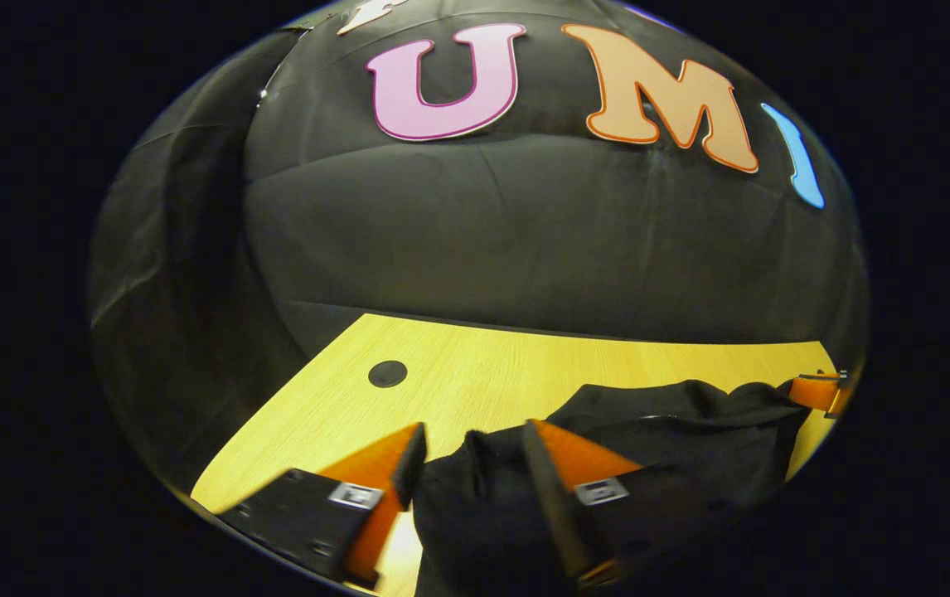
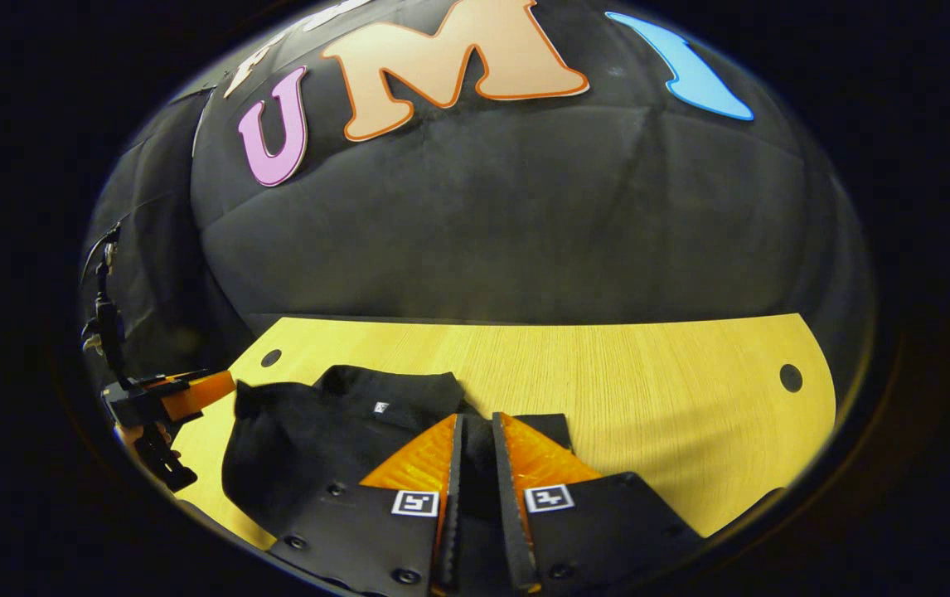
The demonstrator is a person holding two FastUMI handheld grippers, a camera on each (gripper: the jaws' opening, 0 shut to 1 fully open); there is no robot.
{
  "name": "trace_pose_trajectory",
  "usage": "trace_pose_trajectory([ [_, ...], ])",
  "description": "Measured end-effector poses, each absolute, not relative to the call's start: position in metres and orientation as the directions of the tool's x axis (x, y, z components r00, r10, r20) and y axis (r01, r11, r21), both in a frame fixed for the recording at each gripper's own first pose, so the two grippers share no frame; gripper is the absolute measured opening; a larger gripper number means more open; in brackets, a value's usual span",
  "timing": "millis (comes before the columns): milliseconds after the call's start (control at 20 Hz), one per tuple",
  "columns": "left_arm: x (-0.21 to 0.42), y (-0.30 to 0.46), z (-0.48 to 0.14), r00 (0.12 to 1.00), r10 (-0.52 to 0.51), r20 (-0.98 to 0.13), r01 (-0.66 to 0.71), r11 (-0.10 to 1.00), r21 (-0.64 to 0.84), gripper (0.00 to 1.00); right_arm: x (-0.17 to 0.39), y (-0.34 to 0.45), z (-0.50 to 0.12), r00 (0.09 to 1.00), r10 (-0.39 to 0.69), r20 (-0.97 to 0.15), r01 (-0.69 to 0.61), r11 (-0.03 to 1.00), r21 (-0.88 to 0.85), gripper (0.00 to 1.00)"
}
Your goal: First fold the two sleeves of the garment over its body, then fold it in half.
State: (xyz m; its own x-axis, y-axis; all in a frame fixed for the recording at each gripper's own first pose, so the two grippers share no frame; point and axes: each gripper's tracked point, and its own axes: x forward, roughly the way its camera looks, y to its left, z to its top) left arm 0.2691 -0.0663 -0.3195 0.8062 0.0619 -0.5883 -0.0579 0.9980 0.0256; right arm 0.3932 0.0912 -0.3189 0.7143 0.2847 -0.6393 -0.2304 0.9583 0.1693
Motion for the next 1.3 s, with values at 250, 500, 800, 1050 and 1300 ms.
trace_pose_trajectory([
  [250, 0.258, -0.054, -0.297, 0.82, 0.098, -0.564, -0.127, 0.992, -0.013, 0.93, 0.387, 0.079, -0.301, 0.731, 0.323, -0.601, -0.255, 0.946, 0.199, 0.98],
  [500, 0.224, -0.068, -0.244, 0.861, 0.028, -0.507, -0.106, 0.986, -0.126, 0.95, 0.349, 0.071, -0.235, 0.826, 0.317, -0.466, -0.307, 0.947, 0.099, 0.98],
  [800, 0.142, -0.066, -0.189, 0.906, 0.007, -0.424, -0.047, 0.995, -0.084, 0.95, 0.242, 0.067, -0.181, 0.908, 0.284, -0.309, -0.276, 0.959, 0.068, 0.98],
  [1050, 0.084, -0.055, -0.142, 0.942, -0.004, -0.335, -0.014, 0.999, -0.051, 0.96, 0.159, 0.073, -0.155, 0.923, 0.274, -0.268, -0.263, 0.962, 0.076, 0.96],
  [1300, 0.03, -0.045, -0.124, 0.955, -0.043, -0.293, 0.033, 0.999, -0.039, 0.94, 0.101, 0.09, -0.134, 0.955, 0.228, -0.192, -0.217, 0.973, 0.076, 0.95],
])
